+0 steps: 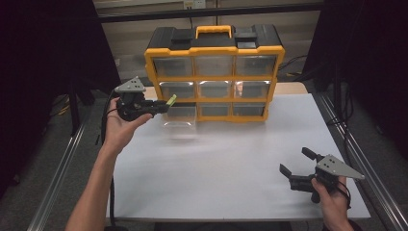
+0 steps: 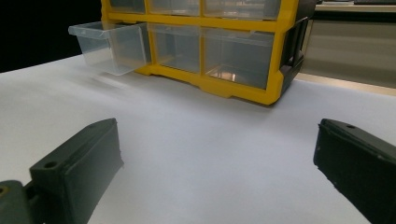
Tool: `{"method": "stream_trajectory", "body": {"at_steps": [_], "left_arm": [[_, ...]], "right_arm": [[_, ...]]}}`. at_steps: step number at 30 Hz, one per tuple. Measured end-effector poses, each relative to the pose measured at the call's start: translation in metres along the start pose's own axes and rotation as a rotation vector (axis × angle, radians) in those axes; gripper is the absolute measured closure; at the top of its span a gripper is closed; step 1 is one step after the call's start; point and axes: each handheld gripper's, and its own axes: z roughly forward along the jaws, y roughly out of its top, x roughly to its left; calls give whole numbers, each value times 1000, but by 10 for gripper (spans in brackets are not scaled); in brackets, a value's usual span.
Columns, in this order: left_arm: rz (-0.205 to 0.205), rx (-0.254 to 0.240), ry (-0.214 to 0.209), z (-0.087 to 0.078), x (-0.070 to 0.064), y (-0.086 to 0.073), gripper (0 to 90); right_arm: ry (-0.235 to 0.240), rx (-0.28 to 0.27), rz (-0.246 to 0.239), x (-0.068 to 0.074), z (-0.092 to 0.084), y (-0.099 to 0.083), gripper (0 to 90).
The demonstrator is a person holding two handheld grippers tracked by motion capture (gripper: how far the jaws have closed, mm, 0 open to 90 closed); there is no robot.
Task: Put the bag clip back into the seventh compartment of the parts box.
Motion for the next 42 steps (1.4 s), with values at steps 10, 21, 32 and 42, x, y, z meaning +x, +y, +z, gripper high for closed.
{"method": "stream_trajectory", "body": {"at_steps": [10,21,32,42], "left_arm": [[-5,54,-9,13,16,8,783],[27,153,-12,27,25,19,783],[40,224,8,45,27,19,783],[21,256,-12,53,29,16,783]], "right_arm": [[2,1,-3,0,-1,0,5],[-1,5,-6,0,0,0,5],[3,4,-6,0,0,0,5],[7,5,-5,1,0,0,5]]}}
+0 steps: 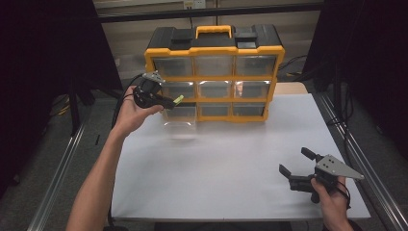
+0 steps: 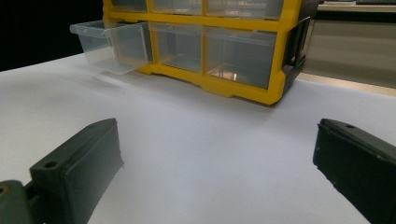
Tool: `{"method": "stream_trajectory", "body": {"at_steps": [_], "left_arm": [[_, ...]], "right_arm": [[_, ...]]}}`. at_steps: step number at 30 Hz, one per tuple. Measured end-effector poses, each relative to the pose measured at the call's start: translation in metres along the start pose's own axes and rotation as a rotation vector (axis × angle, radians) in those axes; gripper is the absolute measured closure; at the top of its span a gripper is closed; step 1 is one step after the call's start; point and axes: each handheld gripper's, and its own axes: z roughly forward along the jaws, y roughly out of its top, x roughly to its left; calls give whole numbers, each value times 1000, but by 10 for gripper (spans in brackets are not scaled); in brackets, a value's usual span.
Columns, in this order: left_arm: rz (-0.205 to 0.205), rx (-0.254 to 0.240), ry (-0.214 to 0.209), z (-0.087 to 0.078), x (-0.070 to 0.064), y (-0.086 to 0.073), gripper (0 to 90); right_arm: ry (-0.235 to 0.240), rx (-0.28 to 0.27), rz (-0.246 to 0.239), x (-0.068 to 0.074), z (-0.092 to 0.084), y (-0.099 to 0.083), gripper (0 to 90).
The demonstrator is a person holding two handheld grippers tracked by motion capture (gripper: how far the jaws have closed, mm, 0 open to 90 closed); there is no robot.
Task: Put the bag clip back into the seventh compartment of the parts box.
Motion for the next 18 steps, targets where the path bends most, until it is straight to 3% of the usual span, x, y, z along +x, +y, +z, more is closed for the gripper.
{"method": "stream_trajectory", "body": {"at_steps": [4,6,7,8,9,10,11,12,13,14,16,18], "left_arm": [[33,14,10,2,-1,2,782],[15,17,-2,5,-3,3,782],[67,56,-3,4,0,4,782],[16,30,-2,8,-3,2,782],[57,69,-7,8,0,2,782],[9,37,-3,12,-2,1,782],[52,78,-12,11,2,2,781],[5,49,-7,15,-1,1,780],[52,85,-9,14,3,1,780],[1,51,-3,17,0,1,780],[50,91,-10,16,4,1,780],[4,73,-8,20,1,0,781]], "right_arm": [[-2,1,1,-1,0,0,6],[-1,2,3,0,0,0,6],[-1,3,2,0,0,0,6],[1,4,3,0,0,0,6],[1,4,3,0,0,0,6],[1,4,2,0,0,0,6],[0,3,2,0,0,0,6],[0,3,2,0,0,0,6],[1,3,3,0,0,0,6],[2,3,3,0,0,0,6],[1,3,2,0,0,0,5],[2,3,1,0,0,0,6]]}}
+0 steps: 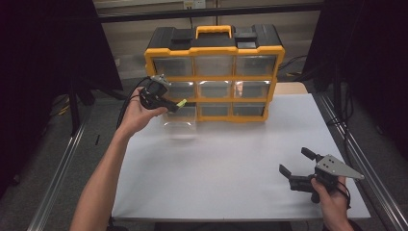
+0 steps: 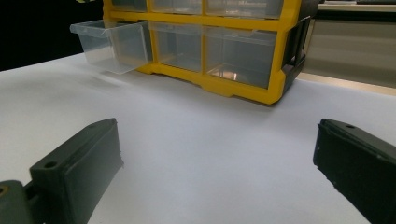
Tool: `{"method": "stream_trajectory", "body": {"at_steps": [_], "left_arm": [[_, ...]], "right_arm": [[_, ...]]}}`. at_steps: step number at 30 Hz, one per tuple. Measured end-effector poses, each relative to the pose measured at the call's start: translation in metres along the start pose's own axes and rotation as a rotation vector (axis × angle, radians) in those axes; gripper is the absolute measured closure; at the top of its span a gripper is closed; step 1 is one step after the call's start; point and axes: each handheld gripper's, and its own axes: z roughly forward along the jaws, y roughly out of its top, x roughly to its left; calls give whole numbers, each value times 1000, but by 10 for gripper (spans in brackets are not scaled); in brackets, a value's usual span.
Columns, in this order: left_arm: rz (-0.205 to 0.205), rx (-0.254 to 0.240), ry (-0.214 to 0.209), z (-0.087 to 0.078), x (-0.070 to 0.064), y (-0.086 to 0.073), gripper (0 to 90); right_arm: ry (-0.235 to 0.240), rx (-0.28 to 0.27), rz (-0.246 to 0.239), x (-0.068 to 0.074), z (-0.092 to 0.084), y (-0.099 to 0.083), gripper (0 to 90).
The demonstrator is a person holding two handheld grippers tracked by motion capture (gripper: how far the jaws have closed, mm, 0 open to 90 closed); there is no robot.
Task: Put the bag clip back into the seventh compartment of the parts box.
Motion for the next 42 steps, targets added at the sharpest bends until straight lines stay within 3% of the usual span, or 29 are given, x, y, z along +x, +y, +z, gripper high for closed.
{"method": "stream_trajectory", "body": {"at_steps": [2,3,4,5,6,7,8,10,11,12,13,14,16,17,19,20,21,23,28,29,30,31,33,34,36,39,40,41,42], "left_arm": [[-10,0,-5,2,0,-1,780],[44,41,-8,1,4,-1,781],[-14,-1,0,4,1,-2,780],[23,30,-7,3,3,-2,781],[-11,4,-8,5,2,-2,780],[-12,10,-7,6,2,-3,780],[35,51,-13,5,5,-2,780],[11,46,-8,9,3,-3,781],[35,67,-8,10,4,-3,781],[-16,41,-10,13,1,-4,781],[-14,39,-8,15,2,-5,780],[27,75,-18,14,5,-5,781],[-1,61,-18,18,4,-7,780],[23,78,-23,18,6,-7,780],[22,80,-26,19,7,-8,780],[15,75,-24,19,7,-9,781],[-32,39,-18,22,4,-10,780],[-39,46,-21,23,4,-10,780],[-44,51,-25,24,7,-12,780],[-2,82,-25,23,10,-12,780],[5,93,-23,24,11,-13,780],[-31,75,-12,27,8,-14,780],[-9,92,-13,30,10,-14,780],[-32,85,-13,32,8,-15,780],[-16,102,-15,34,10,-16,780],[-59,90,-7,36,9,-16,780],[-55,93,-7,36,10,-16,781],[-20,119,-13,34,12,-16,780],[-20,119,-12,34,12,-16,780]], "right_arm": [[0,2,3,0,0,0,5],[0,1,2,0,0,0,4],[0,2,3,0,0,0,4],[0,0,2,0,0,0,4],[-1,-1,1,0,0,0,4],[2,-1,1,0,0,0,4],[0,-2,1,0,0,0,4],[1,1,1,0,0,0,4],[2,1,1,0,0,0,4],[1,-1,2,0,0,0,4],[1,-1,2,0,0,0,4],[3,2,2,0,0,0,4],[1,-1,2,0,0,0,4],[1,-1,1,0,0,0,4],[2,-1,1,0,0,0,4],[2,0,0,0,0,0,4],[1,0,1,0,0,0,4],[0,-1,2,0,0,0,4],[-1,-2,2,0,-1,0,4],[-1,-2,1,0,0,0,4],[-1,-3,0,0,0,0,4],[-1,-2,-1,0,0,0,4],[-2,-3,0,0,0,0,4],[-4,-3,4,0,0,0,4],[-4,-3,6,-1,0,0,4],[-6,-2,7,-1,-1,0,4],[-6,-1,8,-1,0,0,4],[-6,-1,6,-1,0,0,4],[-7,-1,6,-1,0,0,4]]}}
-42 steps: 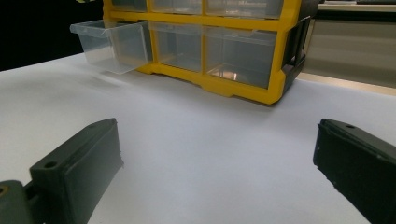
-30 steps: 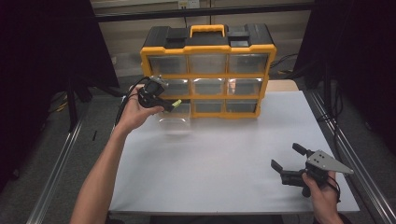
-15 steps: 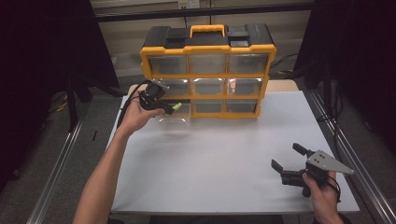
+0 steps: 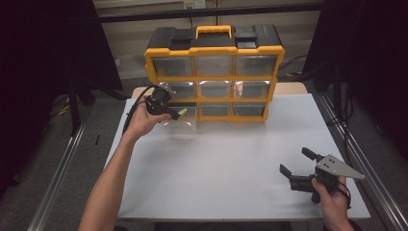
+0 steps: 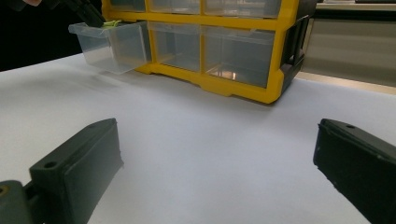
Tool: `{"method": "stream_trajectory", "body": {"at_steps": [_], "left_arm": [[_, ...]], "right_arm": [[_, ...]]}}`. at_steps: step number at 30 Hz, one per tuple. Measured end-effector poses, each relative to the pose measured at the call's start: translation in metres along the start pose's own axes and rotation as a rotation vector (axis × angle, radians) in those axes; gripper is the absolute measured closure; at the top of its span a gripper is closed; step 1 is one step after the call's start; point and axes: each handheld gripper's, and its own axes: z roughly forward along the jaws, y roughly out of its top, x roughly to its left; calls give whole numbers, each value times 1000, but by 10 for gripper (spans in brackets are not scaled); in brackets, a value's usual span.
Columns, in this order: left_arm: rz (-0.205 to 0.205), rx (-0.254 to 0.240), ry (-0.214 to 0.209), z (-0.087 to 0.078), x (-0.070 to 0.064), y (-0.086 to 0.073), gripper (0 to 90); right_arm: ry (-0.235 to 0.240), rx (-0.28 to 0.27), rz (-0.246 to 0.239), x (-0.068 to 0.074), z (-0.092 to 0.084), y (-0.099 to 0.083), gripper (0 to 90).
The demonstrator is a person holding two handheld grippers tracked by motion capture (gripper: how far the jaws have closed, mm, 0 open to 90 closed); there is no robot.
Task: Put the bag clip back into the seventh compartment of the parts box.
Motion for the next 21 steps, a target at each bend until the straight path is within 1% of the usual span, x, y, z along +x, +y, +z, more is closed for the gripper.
{"method": "stream_trajectory", "body": {"at_steps": [1,3,4,5,6,7,8,9,10,12,13,14,15,16,17,19,20,21], "left_arm": [[-9,-7,-2,0,0,0,780],[-45,-40,-10,2,-2,-1,779],[-11,-18,-7,0,0,-1,777],[-16,-20,-8,-1,1,-1,759],[-31,-26,-5,-2,1,-2,737],[-23,-22,-5,-3,2,-2,723],[-33,-30,-2,-3,2,-2,688],[-51,-41,-2,-2,2,-2,642],[-31,-42,-6,-3,3,-1,620],[-41,-65,-10,-3,2,-1,618],[-45,-63,-11,-4,1,-1,588],[-35,-61,-4,-4,1,0,538],[-41,-69,3,-4,0,0,502],[-70,-82,13,-3,-2,0,483],[-44,-73,21,-4,-3,1,465],[-29,-77,42,-6,-6,3,389],[-31,-93,55,-6,-7,3,353],[-46,-115,66,-7,-8,4,324]], "right_arm": [[1,0,0,0,0,0,5],[2,0,-1,0,0,0,6],[4,-1,-3,0,0,0,6],[4,-1,-4,0,0,0,6],[3,0,-4,0,0,0,6],[2,1,-1,0,0,0,6],[4,2,-2,0,0,0,6],[4,1,-2,0,0,0,6],[6,1,-3,0,0,0,7],[4,-2,-5,0,0,0,6],[2,-3,-6,0,0,0,6],[2,-3,-3,0,0,0,7],[3,-2,-2,0,0,0,7],[2,-2,-4,0,0,0,7],[3,-2,-4,0,0,0,7],[3,-4,-5,0,0,0,7],[3,-4,-5,0,-1,0,7],[4,-3,-4,0,-1,0,7]]}}
